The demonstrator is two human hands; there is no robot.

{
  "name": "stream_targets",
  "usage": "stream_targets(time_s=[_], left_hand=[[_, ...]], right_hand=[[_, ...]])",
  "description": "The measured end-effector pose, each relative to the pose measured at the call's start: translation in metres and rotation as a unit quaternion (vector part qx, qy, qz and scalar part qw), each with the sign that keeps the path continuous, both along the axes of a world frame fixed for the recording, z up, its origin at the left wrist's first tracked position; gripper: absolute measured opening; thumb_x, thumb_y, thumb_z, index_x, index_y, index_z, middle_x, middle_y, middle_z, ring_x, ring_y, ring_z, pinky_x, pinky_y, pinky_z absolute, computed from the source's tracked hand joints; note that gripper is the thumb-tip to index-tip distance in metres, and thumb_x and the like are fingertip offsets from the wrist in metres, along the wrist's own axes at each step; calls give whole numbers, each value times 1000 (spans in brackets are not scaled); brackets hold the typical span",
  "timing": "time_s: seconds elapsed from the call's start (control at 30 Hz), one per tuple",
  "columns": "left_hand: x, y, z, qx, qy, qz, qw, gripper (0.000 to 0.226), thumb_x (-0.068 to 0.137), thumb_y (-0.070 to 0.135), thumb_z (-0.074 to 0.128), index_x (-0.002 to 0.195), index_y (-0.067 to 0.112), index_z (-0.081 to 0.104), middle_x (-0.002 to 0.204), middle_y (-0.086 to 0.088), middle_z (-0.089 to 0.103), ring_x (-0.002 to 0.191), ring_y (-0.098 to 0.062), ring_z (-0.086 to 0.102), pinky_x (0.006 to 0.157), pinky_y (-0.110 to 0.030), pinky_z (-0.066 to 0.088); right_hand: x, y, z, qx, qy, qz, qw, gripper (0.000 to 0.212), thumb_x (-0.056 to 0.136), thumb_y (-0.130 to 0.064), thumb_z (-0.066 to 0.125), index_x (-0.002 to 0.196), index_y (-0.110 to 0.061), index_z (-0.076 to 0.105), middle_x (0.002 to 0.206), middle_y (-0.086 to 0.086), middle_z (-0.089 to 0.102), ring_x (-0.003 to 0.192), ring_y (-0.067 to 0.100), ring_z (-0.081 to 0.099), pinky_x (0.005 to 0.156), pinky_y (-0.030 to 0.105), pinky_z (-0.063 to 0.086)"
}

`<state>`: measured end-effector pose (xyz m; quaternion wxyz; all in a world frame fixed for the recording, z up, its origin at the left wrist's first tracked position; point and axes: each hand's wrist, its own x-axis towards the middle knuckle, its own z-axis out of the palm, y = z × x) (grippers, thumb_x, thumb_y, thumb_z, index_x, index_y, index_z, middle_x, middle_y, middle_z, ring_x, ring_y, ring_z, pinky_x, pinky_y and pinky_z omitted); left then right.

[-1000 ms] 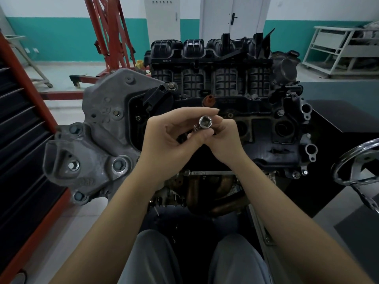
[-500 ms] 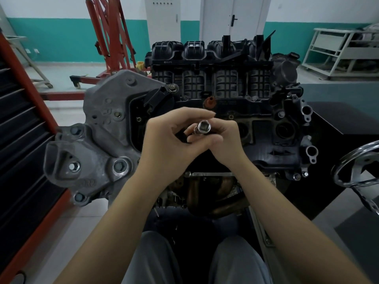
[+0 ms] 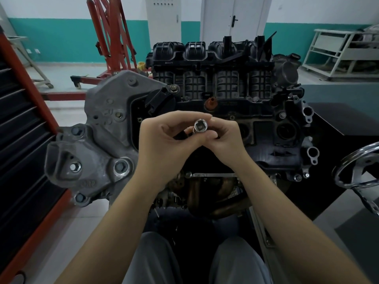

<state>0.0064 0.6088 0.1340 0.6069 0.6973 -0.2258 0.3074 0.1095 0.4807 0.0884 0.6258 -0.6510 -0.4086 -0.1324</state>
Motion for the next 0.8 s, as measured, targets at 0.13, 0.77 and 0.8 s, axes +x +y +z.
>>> stream_targets(time_s=[0.13, 0.77, 0.8], left_hand=[[0, 4, -1, -8, 9, -63, 998, 37, 82, -10, 65, 116, 3, 62, 101, -11, 72, 101, -22, 70, 90, -32, 54], [-3, 0, 2, 78, -30, 44, 996, 24, 72, 6, 81, 94, 8, 71, 91, -4, 73, 88, -16, 71, 82, -36, 57], [-3, 0, 2, 72, -30, 43, 996, 25, 73, 5, 79, 96, 9, 71, 90, -4, 73, 89, -15, 71, 82, -37, 58]], right_hand=[[-1, -2, 3, -34, -7, 26, 999, 26, 84, -2, 64, 98, -24, 66, 91, -28, 68, 91, -4, 65, 80, 14, 47], [0, 1, 2, -35, 0, -2, 999, 15, 78, -8, 72, 92, -13, 72, 89, -1, 73, 87, 16, 70, 80, 35, 55], [-1, 0, 4, -37, -5, 9, 999, 16, 81, -12, 71, 95, -19, 71, 90, -8, 73, 87, 11, 69, 79, 29, 54]])
